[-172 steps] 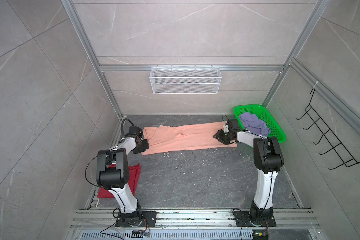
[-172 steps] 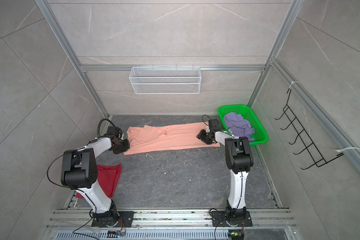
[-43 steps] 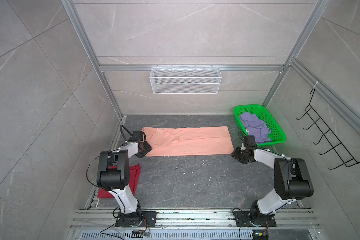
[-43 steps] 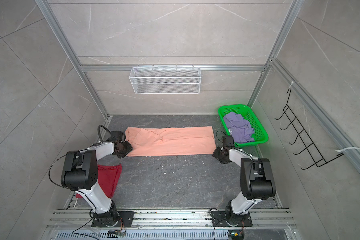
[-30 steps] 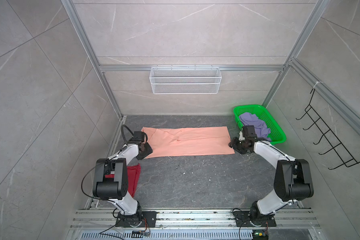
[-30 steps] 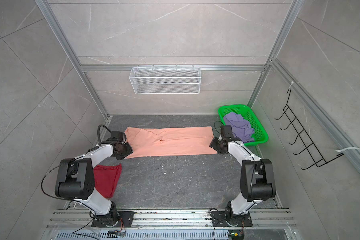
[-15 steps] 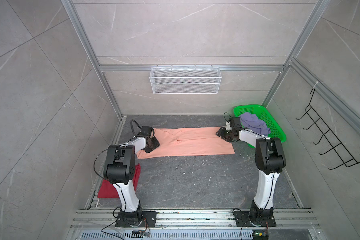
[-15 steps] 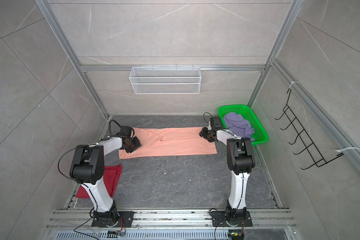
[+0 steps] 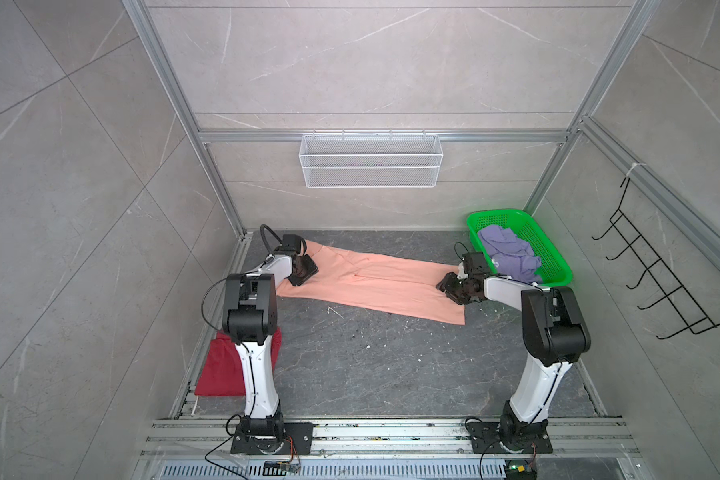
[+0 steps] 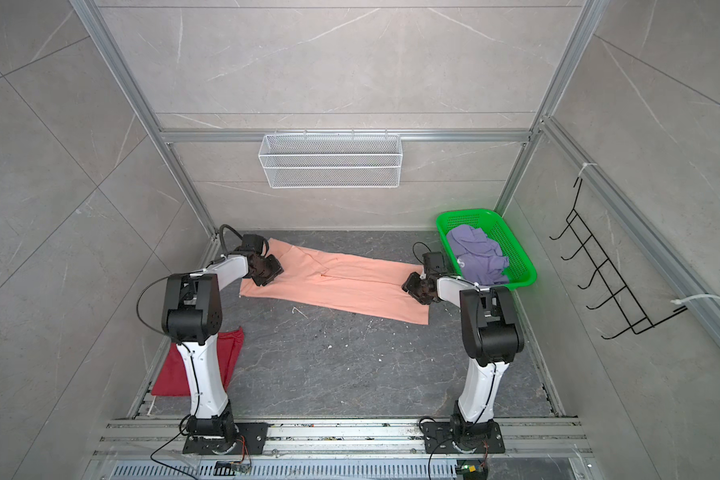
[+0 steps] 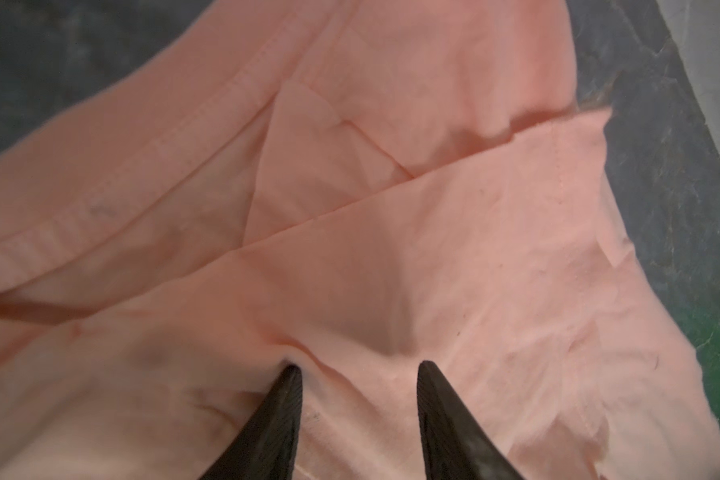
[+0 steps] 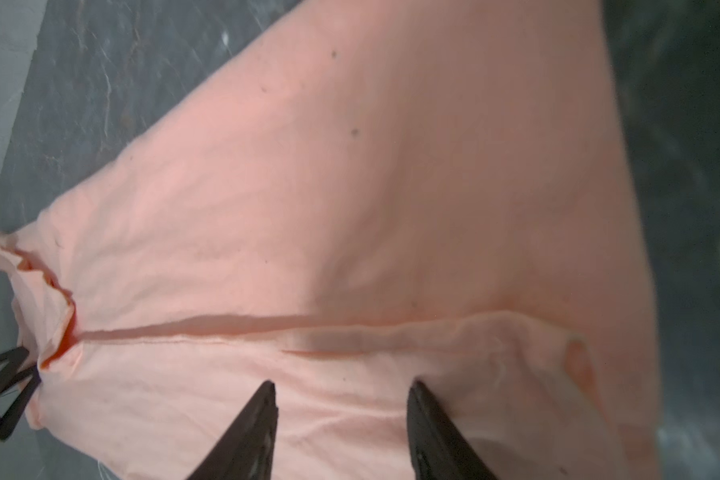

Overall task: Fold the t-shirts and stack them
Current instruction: 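Rotate the pink strip diagonally, left gripper pushing collar end away, right pulling other end near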

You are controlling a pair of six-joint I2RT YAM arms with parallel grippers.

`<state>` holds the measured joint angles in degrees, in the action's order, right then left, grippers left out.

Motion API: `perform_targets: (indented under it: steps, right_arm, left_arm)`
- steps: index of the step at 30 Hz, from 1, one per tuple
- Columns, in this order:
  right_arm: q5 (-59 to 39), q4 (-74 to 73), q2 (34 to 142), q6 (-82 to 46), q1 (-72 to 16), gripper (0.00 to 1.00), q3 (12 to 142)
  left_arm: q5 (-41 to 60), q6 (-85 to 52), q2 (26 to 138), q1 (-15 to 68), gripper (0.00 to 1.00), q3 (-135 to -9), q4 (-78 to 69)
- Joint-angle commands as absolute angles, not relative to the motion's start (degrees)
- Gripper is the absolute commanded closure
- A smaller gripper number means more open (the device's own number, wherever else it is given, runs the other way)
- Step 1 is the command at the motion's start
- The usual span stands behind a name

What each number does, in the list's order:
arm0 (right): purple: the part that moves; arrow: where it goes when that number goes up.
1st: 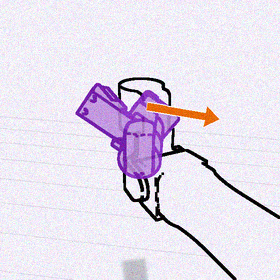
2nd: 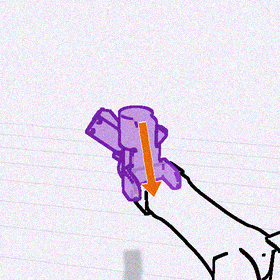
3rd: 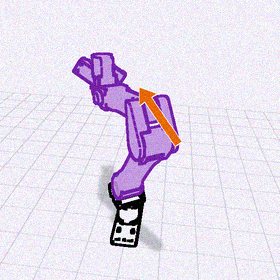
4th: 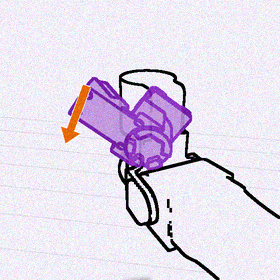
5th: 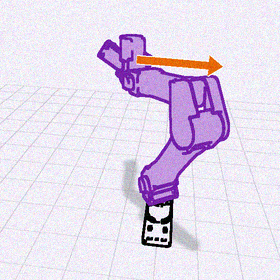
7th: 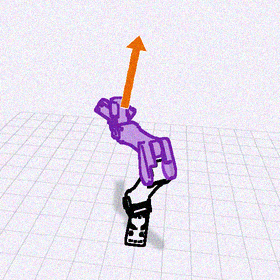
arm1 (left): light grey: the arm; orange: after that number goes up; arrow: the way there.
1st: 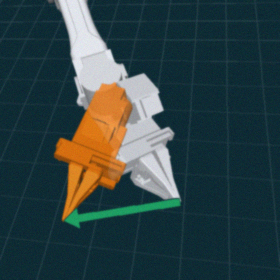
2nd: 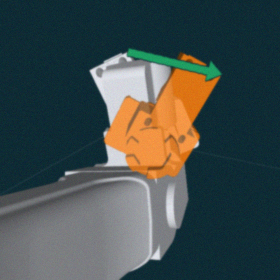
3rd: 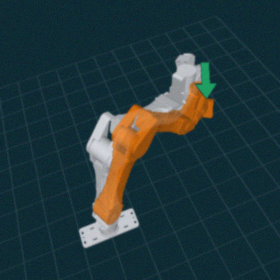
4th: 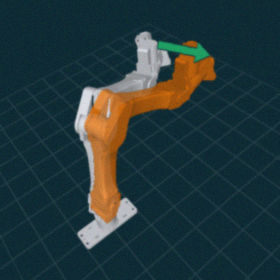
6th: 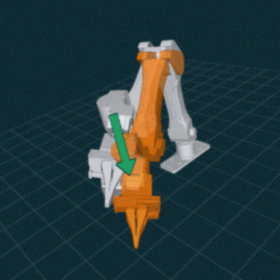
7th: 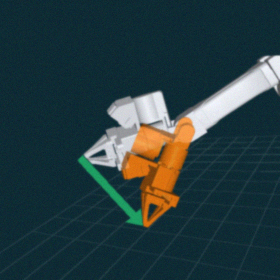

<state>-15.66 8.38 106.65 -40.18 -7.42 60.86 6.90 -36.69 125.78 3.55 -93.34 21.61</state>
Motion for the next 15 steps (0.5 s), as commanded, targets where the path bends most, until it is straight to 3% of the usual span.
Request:
perform_targets:
  steps: [1, 8, 15]
  right_arm:
    - [-14.55, 12.7, 104.93, -46.32, -10.85, 0.47, 52.4]
    - [-14.24, 13.44, 97.16, -53.49, -19.92, 0.47, 38.0]
    - [-12.12, 29.7, 83.85, -47.74, -23.03, 0.46, 34.07]
  left_arm:
    - [10.42, -32.12, 132.93, 3.14, 0.51, -104.68, 28.79]
    - [18.37, -29.48, 146.06, 6.07, 0.51, -126.15, 31.09]
    - [24.91, -28.83, 154.44, 9.97, 0.5, -140.28, 29.08]
